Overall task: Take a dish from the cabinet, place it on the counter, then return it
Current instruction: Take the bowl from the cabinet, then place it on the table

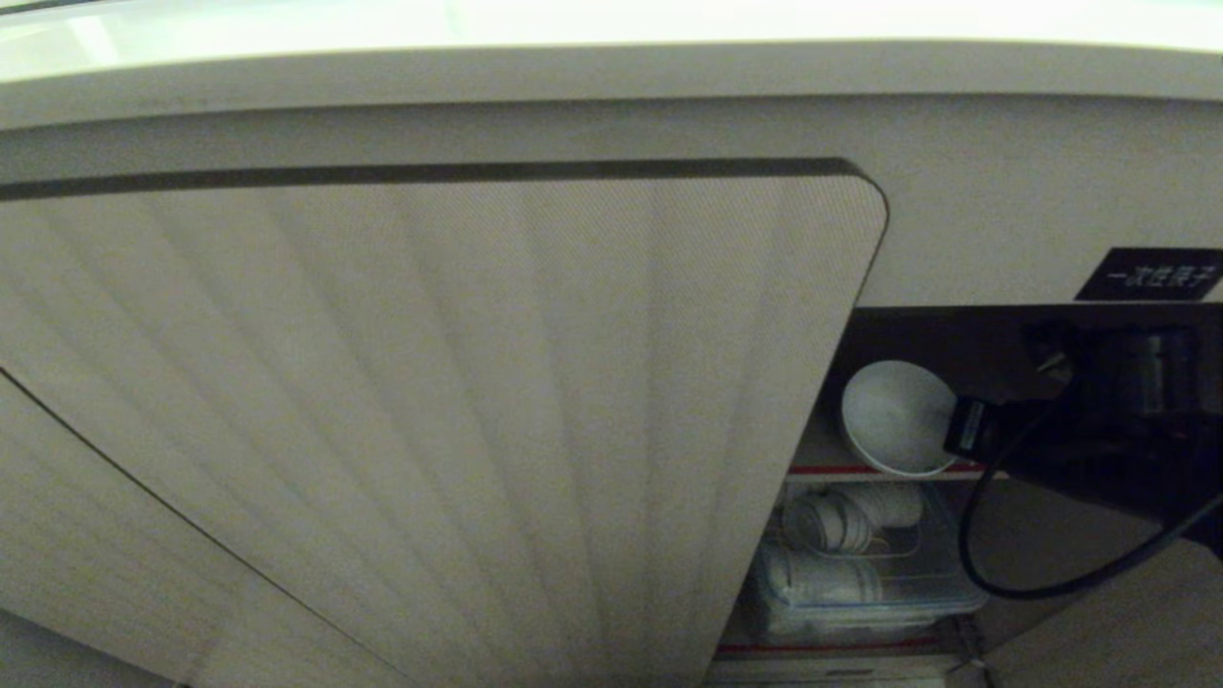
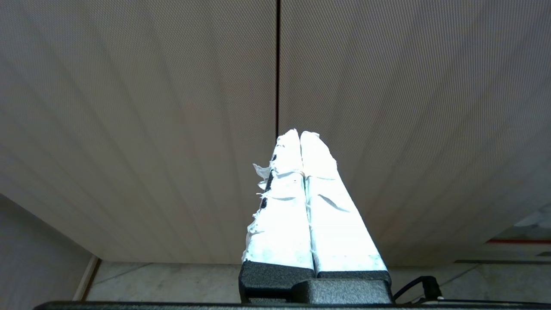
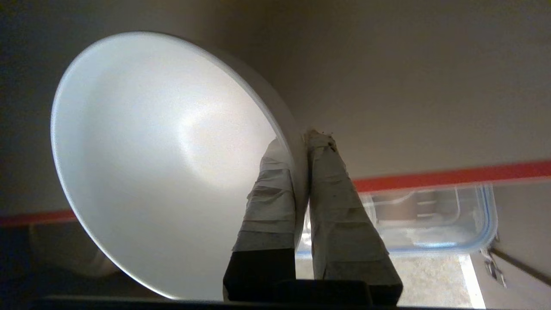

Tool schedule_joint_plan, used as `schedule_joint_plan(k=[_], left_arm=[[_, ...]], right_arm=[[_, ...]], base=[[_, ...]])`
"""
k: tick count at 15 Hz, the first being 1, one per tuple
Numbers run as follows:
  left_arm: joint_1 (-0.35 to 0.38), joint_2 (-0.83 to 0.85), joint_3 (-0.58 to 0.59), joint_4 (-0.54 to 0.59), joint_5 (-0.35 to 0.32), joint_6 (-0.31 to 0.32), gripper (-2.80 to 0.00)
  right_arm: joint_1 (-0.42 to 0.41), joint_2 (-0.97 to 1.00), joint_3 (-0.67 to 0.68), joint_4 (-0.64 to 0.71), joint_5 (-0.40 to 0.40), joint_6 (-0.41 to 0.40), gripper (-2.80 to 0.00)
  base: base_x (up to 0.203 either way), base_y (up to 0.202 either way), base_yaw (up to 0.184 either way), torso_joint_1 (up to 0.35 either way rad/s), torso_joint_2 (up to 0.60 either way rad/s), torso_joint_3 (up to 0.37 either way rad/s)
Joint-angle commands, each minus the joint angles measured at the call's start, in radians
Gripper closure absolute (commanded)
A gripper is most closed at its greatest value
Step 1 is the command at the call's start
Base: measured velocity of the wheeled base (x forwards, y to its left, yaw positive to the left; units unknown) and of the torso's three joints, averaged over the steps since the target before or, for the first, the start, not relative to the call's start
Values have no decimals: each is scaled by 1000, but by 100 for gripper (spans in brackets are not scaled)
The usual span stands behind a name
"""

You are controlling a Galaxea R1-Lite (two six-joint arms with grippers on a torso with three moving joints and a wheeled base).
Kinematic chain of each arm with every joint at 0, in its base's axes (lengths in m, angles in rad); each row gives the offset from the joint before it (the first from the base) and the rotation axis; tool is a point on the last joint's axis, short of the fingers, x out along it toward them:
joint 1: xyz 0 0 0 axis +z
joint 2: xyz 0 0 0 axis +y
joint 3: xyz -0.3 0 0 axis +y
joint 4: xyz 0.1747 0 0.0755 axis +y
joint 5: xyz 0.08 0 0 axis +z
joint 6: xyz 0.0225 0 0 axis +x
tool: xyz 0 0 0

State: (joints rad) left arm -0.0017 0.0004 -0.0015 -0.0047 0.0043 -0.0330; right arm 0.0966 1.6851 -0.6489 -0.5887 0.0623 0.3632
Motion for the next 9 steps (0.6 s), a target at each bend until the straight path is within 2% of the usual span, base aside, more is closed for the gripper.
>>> schedule_joint_plan(k=[1, 9], left_arm=[[0, 0, 0, -1, 0, -1, 0], [0, 0, 0, 0, 0, -1, 0]], right_arm=[[3, -36, 31, -5, 1, 1, 0], [29, -142, 171, -59, 1, 2, 0]], base=[[0, 0, 0, 0, 0, 0], [0, 0, 0, 0, 0, 0]])
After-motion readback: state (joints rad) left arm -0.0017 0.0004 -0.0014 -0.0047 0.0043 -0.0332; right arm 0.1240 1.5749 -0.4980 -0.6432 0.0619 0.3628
